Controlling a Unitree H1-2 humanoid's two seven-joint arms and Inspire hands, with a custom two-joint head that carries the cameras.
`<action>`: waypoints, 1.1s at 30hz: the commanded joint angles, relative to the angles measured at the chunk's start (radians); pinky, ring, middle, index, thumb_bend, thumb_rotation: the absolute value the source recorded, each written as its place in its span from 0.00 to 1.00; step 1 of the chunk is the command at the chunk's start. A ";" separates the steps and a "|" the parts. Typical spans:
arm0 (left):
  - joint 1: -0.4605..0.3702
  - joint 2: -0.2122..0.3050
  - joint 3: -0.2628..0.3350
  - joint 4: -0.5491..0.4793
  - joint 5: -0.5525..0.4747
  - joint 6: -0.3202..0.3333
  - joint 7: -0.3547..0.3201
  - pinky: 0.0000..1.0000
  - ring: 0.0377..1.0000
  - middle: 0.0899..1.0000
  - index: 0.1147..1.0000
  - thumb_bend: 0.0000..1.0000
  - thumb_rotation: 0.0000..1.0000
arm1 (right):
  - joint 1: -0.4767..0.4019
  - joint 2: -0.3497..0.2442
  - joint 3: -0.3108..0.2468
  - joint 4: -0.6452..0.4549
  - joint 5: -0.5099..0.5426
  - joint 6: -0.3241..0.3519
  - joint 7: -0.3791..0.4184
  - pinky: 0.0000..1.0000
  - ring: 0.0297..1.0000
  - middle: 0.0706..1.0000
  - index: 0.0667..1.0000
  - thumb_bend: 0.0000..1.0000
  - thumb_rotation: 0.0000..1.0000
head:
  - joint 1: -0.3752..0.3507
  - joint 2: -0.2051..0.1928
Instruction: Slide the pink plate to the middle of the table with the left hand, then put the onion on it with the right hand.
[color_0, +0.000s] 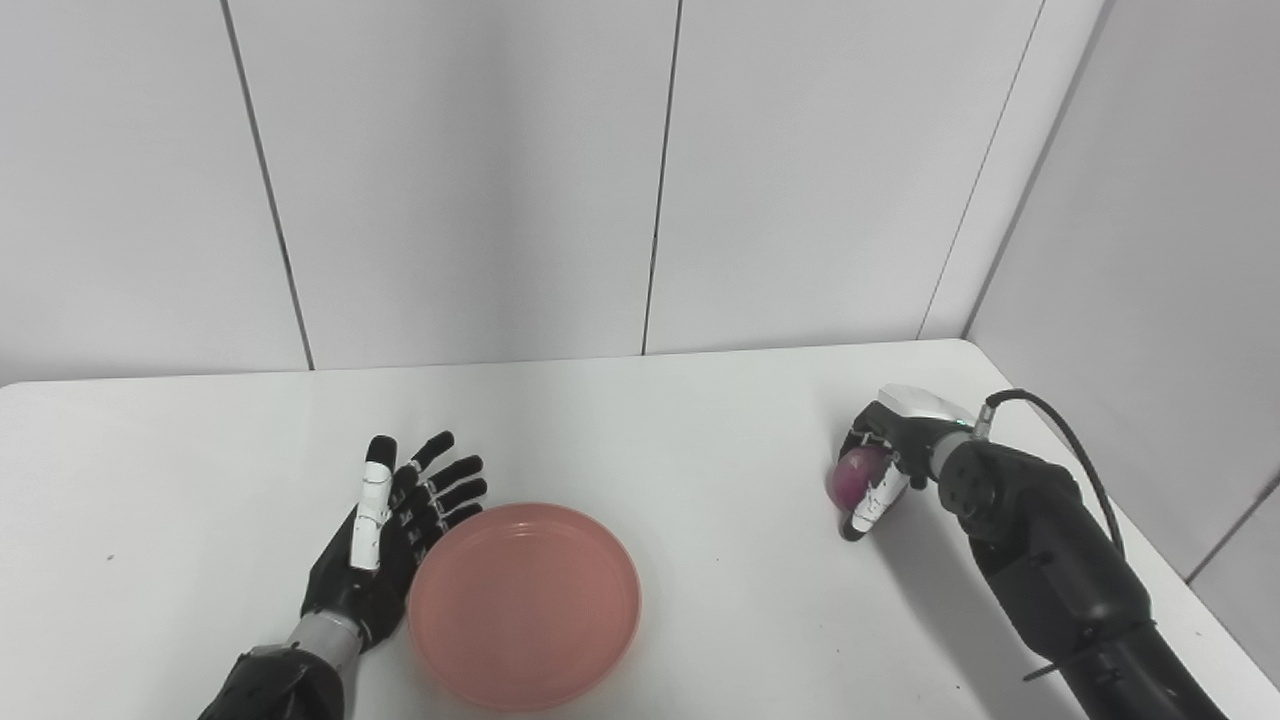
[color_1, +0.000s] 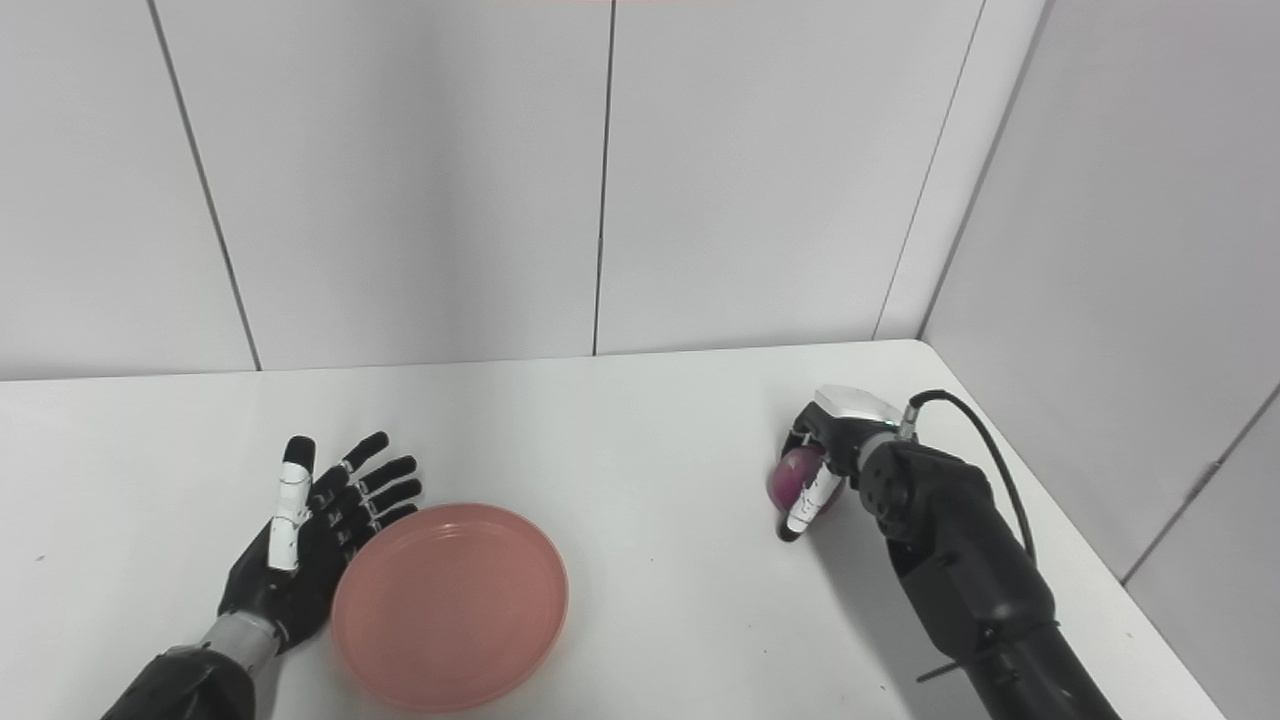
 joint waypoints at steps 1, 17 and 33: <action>0.029 0.003 -0.004 0.028 0.016 0.043 0.022 0.83 0.81 0.81 0.88 0.85 0.96 | -0.024 -0.030 0.004 -0.019 0.010 0.005 0.013 0.30 0.38 0.49 0.41 0.53 0.00 | 0.001 0.002; 0.028 -0.008 -0.013 0.023 0.023 0.043 0.031 0.83 0.81 0.81 0.88 0.85 0.97 | -0.097 -0.019 0.038 -0.288 0.021 -0.005 0.075 0.24 0.30 0.41 0.49 0.53 0.00 | 0.035 0.005; 0.029 -0.049 -0.044 0.029 0.048 0.032 0.067 0.84 0.82 0.81 0.89 0.87 0.97 | -0.190 0.050 0.134 -0.437 0.026 -0.036 0.100 0.28 0.33 0.38 0.49 0.53 0.00 | 0.165 0.005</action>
